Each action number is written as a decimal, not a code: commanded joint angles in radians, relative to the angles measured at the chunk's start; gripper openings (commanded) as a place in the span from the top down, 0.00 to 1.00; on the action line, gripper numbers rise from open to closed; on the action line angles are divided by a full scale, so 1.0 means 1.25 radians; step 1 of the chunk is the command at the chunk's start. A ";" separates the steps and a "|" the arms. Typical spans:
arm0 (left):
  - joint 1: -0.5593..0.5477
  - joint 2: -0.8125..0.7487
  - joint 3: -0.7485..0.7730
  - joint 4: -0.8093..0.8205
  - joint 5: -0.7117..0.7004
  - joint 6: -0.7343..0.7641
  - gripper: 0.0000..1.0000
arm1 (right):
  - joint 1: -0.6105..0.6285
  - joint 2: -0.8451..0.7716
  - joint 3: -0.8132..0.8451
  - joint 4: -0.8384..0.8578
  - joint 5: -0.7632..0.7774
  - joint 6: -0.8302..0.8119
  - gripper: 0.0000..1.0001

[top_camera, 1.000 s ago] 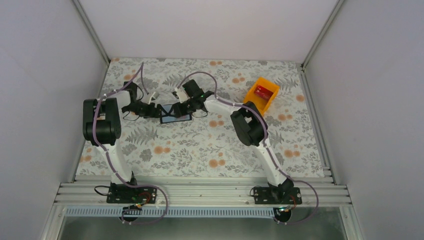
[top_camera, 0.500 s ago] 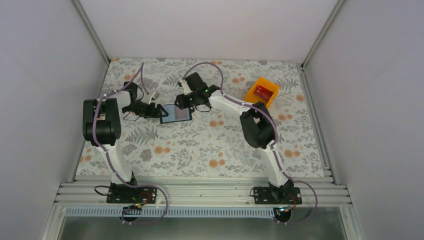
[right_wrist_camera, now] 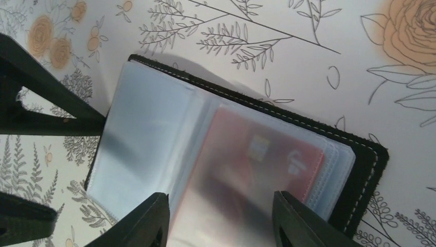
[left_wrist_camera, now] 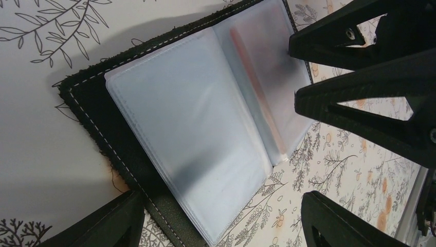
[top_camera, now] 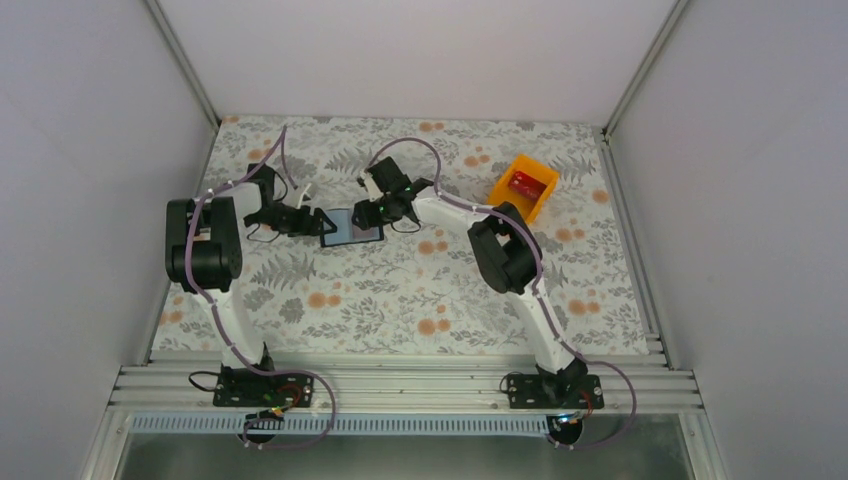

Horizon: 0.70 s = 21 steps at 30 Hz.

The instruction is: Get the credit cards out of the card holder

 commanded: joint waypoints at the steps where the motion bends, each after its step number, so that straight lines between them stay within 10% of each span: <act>1: -0.012 0.019 -0.026 0.003 -0.032 0.000 0.23 | 0.002 0.027 -0.005 -0.020 0.027 0.016 0.46; 12: -0.017 0.016 -0.025 0.001 -0.031 0.003 0.23 | 0.002 -0.036 0.020 -0.075 0.205 -0.049 0.37; 21: -0.019 0.022 -0.029 0.001 -0.036 0.005 0.25 | 0.005 0.018 0.019 -0.043 0.017 -0.046 0.52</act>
